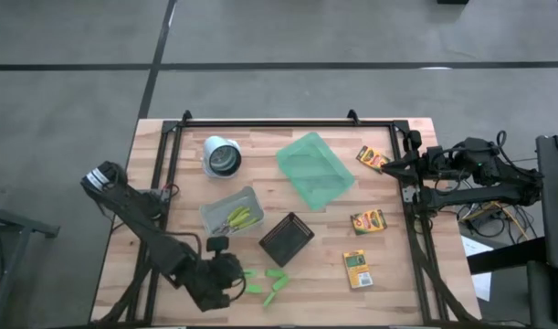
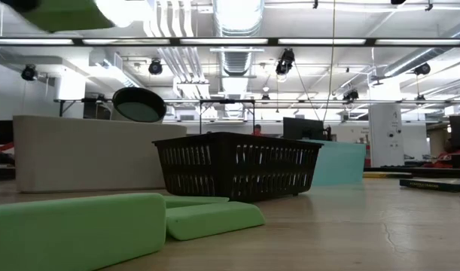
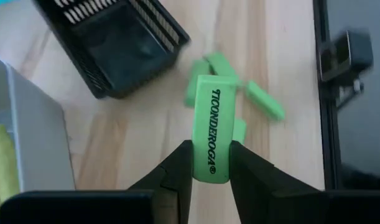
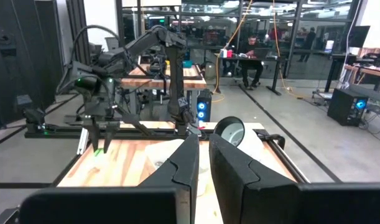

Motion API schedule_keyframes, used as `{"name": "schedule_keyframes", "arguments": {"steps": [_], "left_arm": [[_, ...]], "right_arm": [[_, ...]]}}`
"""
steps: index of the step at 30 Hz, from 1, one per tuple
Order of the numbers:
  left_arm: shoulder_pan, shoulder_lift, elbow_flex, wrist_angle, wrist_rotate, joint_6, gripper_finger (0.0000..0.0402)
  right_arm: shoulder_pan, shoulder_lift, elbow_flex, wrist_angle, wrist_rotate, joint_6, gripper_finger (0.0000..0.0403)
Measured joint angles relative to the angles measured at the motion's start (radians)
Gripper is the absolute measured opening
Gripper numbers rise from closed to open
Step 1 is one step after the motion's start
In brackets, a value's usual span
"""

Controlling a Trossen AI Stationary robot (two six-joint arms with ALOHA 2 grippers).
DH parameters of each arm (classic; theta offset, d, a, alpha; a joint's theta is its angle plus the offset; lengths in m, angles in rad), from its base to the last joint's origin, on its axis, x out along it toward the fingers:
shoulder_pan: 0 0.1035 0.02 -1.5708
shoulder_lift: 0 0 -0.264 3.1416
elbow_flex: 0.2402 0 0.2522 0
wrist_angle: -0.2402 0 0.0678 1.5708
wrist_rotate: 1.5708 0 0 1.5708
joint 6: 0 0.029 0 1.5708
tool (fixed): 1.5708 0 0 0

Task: Pick & Place School Supplies
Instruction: Put the green eraser into the black bin

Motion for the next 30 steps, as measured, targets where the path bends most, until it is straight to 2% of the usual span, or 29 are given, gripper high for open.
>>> {"name": "schedule_keyframes", "arguments": {"steps": [4,23,30], "left_arm": [[0.056,0.000,0.020,0.010,0.000,-0.028,0.0092],[0.283,0.000,0.021,0.247,0.030,-0.028,0.0092],[0.345,0.008,0.020,0.244,0.049,-0.028,0.0092]], "right_arm": [[0.000,0.000,0.000,0.000,0.000,0.000,0.0036],[0.000,0.000,0.000,0.000,0.000,0.000,0.0036],[0.000,0.000,0.000,0.000,0.000,0.000,0.0036]]}}
